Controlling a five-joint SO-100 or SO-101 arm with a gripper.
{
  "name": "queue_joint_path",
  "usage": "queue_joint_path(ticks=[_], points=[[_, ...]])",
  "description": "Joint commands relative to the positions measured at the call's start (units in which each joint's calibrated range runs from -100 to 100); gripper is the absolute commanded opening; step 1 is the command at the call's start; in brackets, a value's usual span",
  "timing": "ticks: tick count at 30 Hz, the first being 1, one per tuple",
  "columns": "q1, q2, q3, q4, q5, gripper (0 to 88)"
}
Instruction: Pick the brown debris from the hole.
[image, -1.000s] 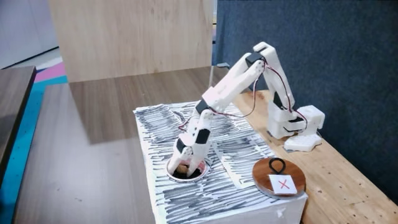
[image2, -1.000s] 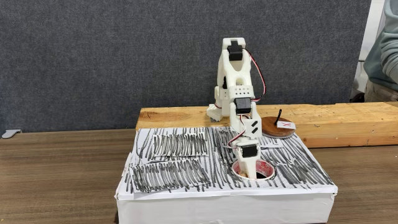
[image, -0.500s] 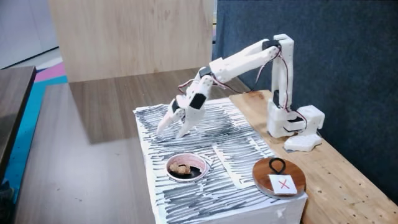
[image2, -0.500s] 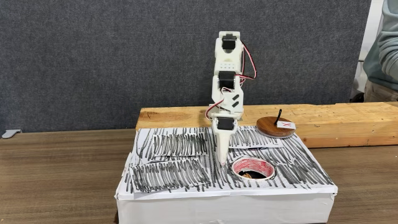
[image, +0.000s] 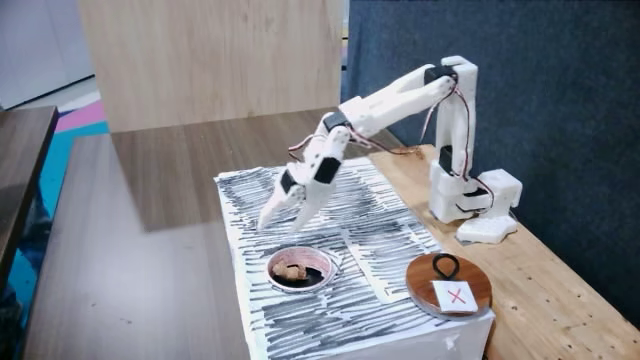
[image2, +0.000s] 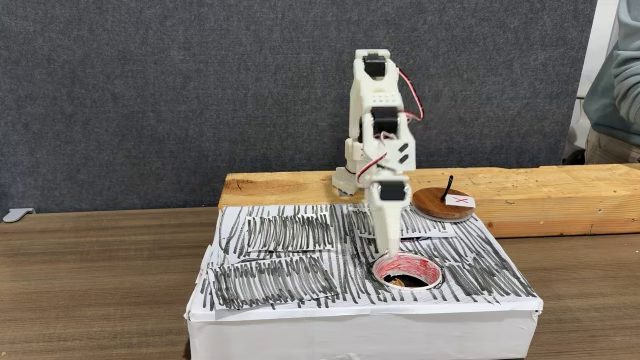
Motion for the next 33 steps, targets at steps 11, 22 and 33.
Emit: queue_joint_path(ticks=[11, 22, 33], points=[[-2.89, -18.14, -0.5, 6.25, -0.38, 21.9], [-2.89, -18.06, -0.59, 6.42, -0.12, 13.4], [-3.62, -6.25, 0.31, 6.33, -0.43, 13.4]])
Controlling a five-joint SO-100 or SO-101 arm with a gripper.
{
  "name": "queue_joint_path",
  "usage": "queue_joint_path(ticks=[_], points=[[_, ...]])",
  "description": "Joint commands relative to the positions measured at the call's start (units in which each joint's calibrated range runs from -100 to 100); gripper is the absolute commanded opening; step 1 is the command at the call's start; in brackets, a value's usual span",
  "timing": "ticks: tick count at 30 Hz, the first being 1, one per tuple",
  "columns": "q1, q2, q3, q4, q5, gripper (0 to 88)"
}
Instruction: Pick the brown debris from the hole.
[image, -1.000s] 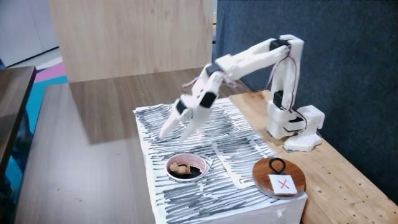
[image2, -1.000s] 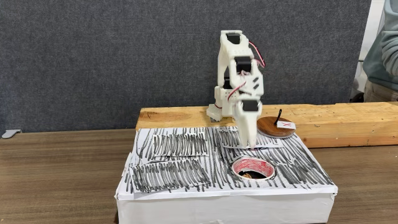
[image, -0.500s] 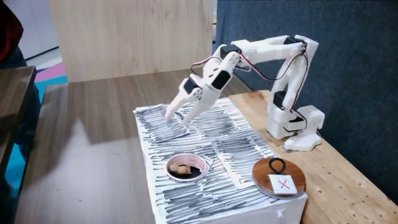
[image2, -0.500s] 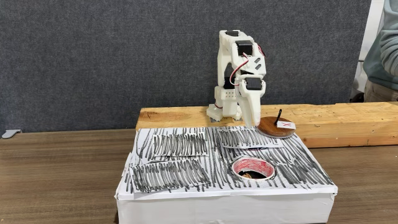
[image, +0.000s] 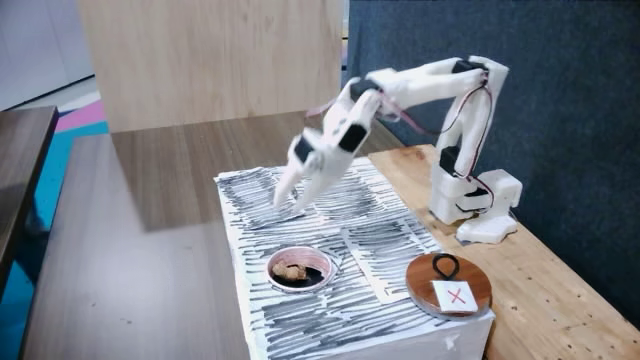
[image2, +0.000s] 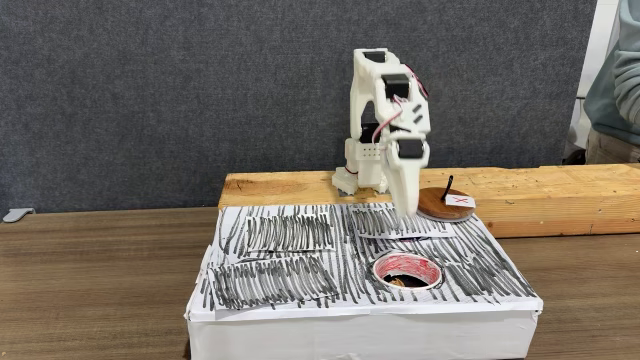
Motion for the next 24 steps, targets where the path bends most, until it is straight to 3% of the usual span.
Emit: queue_joint_path(ticks=[1, 24], points=[[0.05, 3.92, 0.4, 0.02, -0.38, 13.4], [0.63, 17.66, 0.22, -4.76, 0.24, 13.7]])
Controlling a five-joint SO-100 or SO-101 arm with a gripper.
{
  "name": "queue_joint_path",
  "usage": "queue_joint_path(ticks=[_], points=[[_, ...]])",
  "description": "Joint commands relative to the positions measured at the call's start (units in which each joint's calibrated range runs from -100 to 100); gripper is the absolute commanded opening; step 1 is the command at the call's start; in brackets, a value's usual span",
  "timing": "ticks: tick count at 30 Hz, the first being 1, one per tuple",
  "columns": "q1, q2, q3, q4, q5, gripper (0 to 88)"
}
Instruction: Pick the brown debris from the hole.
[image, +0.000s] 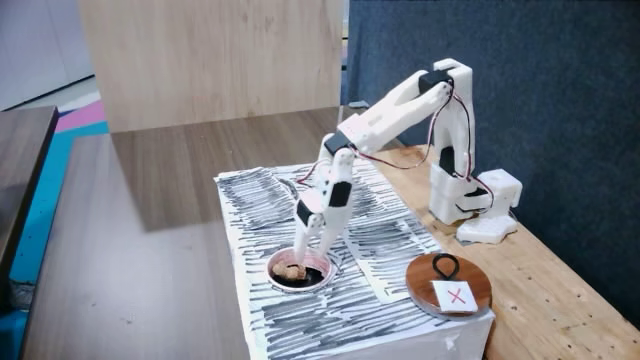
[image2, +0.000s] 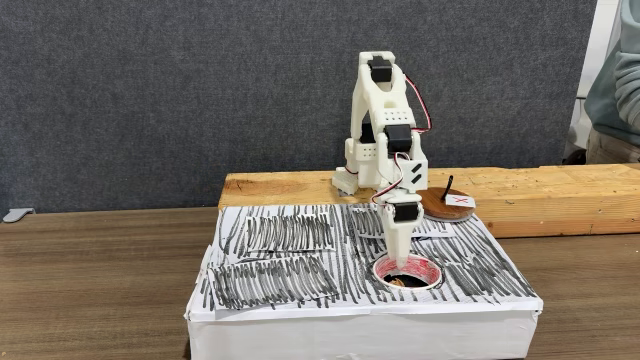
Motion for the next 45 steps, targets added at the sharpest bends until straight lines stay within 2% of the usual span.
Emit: queue_joint_path(ticks=[1, 7, 11, 21, 26, 35, 45], points=[[0.56, -0.17, -1.31, -2.37, 0.24, 13.8], [0.34, -0.17, -1.31, -2.37, 0.3, 21.7], [0.34, -0.17, -1.31, -2.37, 0.71, 22.6], [0.05, -0.17, -0.42, -2.37, 10.22, 22.6], [-0.03, 0.25, -0.42, -2.37, 12.61, 22.6], [-0.03, 8.79, -1.4, -2.54, 21.02, 22.6], [0.27, 8.29, -3.19, -2.54, 27.57, 22.6]])
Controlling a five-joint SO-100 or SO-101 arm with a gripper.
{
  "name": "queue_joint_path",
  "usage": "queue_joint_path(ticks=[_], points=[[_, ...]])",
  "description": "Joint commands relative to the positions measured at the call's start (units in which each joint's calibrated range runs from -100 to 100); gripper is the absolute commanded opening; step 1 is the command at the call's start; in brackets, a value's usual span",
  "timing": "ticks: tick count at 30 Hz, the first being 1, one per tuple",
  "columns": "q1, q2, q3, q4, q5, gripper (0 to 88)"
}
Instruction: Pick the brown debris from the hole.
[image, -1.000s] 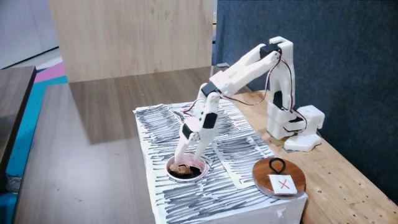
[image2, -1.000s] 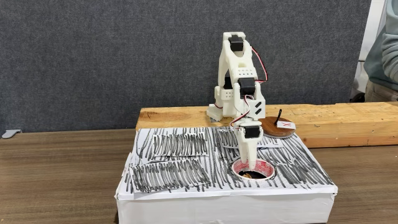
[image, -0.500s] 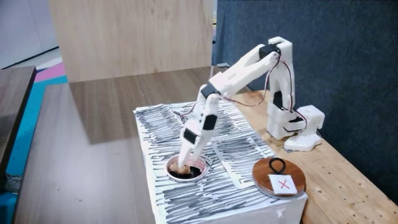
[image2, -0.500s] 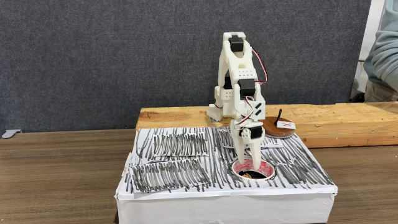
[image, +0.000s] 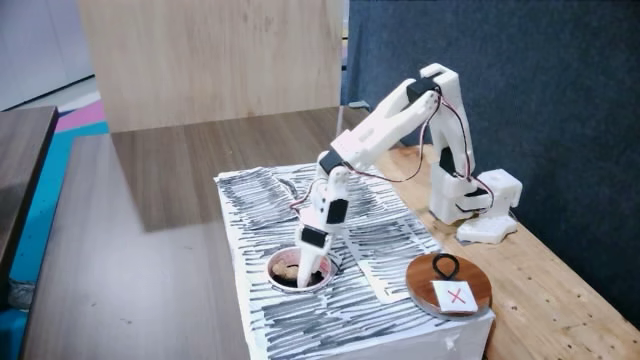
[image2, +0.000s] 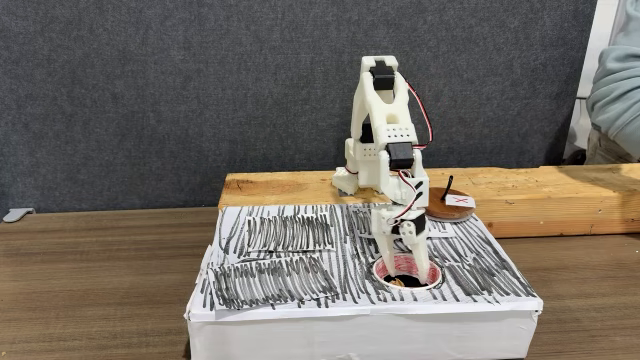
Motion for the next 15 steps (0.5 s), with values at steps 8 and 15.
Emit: queue_joint_path(ticks=[8, 15], points=[[0.56, -0.28, -6.58, 0.11, 3.84, 22.6], [0.12, 0.81, -10.06, 0.11, 5.45, 22.6]])
